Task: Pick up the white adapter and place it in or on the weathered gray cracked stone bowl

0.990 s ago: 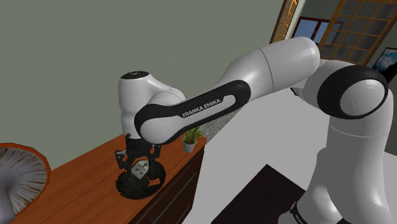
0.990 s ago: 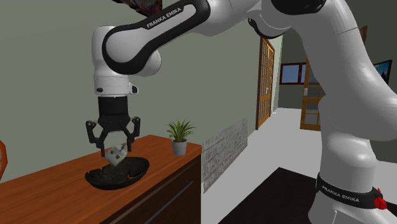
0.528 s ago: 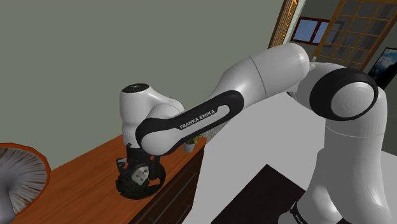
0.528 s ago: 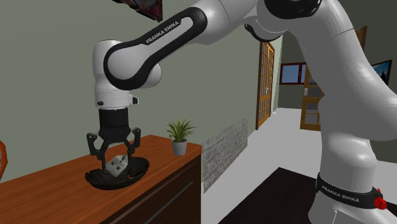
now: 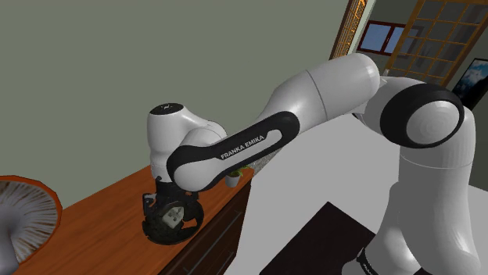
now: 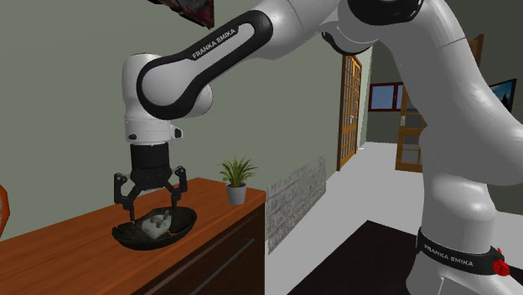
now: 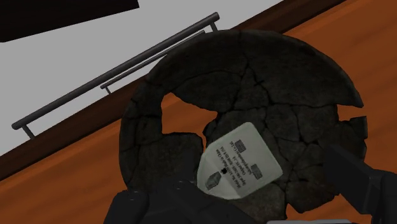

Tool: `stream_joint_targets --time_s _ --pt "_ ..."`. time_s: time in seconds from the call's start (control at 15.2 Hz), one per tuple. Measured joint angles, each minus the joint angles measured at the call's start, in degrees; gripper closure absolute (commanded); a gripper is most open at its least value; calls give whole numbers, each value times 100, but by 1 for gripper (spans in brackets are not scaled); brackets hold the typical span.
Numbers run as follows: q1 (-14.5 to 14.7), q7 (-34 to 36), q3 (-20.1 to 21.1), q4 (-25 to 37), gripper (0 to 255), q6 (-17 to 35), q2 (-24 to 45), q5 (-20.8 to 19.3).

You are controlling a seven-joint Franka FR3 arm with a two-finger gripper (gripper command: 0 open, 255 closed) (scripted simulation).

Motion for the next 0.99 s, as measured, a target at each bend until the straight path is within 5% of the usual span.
stream_joint_targets --time_s 0.99 --pt "-37 -66 45 297 0 -605 -319 104"
